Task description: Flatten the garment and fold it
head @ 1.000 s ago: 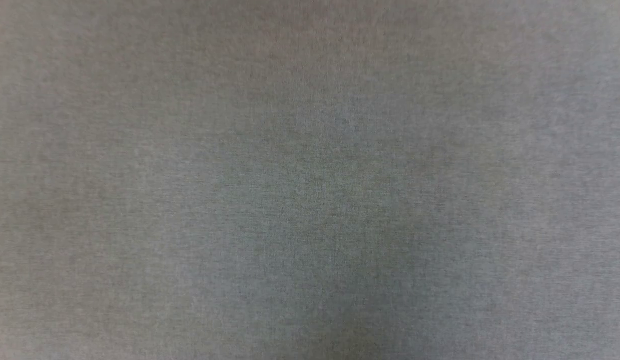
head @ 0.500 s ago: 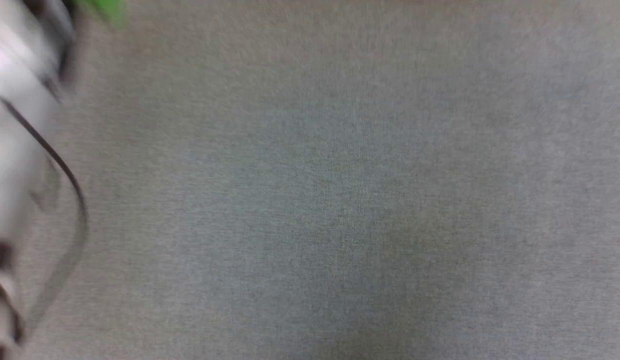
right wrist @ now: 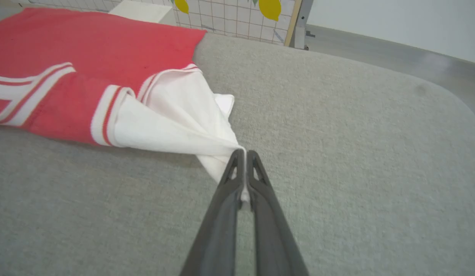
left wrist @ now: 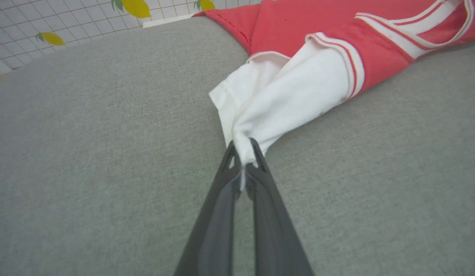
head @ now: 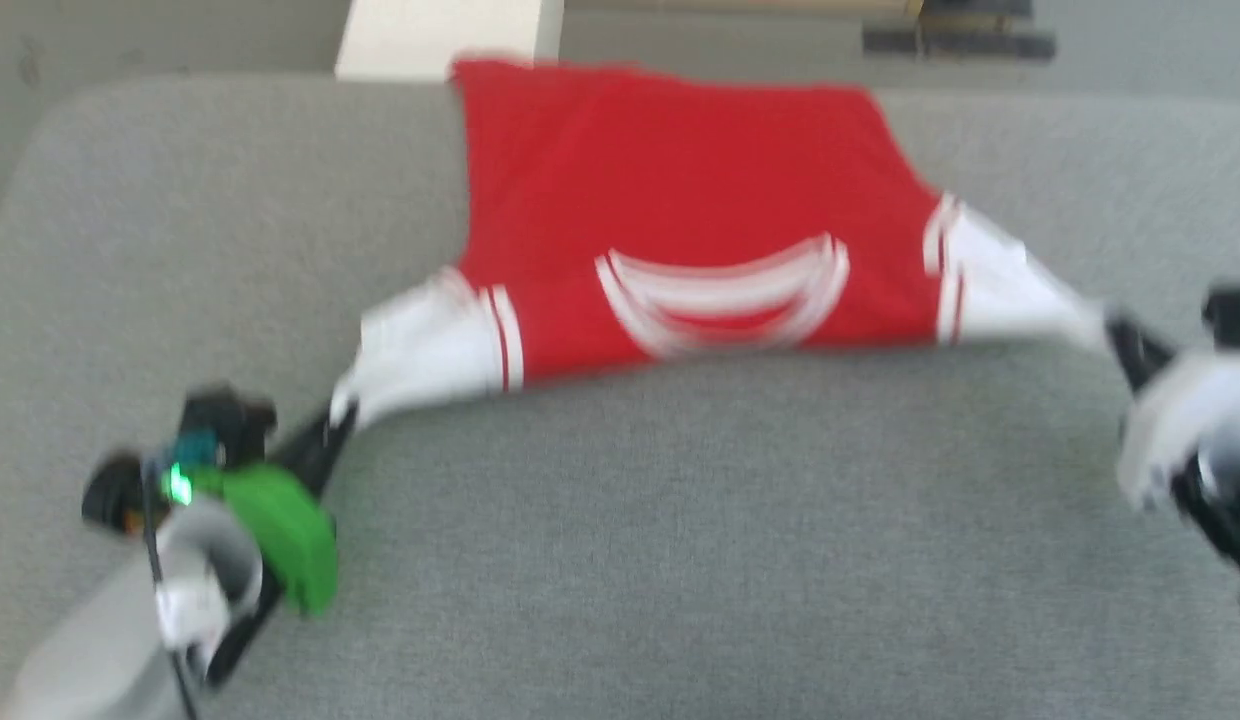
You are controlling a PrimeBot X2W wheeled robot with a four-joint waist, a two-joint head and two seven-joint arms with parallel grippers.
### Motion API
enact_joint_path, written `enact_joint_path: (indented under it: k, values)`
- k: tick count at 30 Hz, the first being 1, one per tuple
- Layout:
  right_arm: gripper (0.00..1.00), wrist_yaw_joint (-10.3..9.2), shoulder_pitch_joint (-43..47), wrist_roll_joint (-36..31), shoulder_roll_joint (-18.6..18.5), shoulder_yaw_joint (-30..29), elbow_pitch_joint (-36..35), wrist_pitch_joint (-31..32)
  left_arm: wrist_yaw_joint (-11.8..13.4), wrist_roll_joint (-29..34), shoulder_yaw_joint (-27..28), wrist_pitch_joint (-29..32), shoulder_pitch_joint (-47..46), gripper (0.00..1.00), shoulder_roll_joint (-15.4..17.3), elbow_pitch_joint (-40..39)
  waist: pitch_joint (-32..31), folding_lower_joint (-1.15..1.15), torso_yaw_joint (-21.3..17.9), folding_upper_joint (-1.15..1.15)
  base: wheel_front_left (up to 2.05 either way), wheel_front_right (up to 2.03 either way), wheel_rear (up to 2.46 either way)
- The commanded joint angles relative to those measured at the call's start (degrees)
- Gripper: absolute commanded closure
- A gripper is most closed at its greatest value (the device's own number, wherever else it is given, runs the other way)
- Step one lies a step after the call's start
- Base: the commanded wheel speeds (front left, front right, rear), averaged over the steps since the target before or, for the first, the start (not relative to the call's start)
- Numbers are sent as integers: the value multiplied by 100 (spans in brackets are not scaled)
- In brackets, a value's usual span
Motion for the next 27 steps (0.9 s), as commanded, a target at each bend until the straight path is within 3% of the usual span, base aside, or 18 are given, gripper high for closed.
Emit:
enact_joint_path:
  k: [1,6,11,25,26,27]
  values:
    - [100,-12,275,141,-126,1,-144,142,89,-90,-14,51,260,100,153,-127,-588,0,-25,0,0,0,0]
    - [100,-12,1169,310,-456,-172,-630,518,357,-189,-97,103,937,100,431,-579,-869,0,-20,0,0,0,0]
    - [100,-12,1901,348,-473,-410,-1068,849,567,-291,-168,83,1429,100,504,-831,-1108,0,-20,0,0,0,0]
    - [100,-12,3894,746,-579,-921,-2695,2879,589,-593,-639,557,2345,100,597,-1867,-1315,0,105,0,0,0,0]
    - [70,-12,3921,684,-569,-997,-2800,2930,601,-563,-640,552,2306,100,574,-1920,-1266,0,146,0,0,0,0]
    - [0,-12,3926,650,-552,-1040,-2869,2994,612,-537,-635,540,2266,100,550,-1959,-1235,0,175,0,0,0,0]
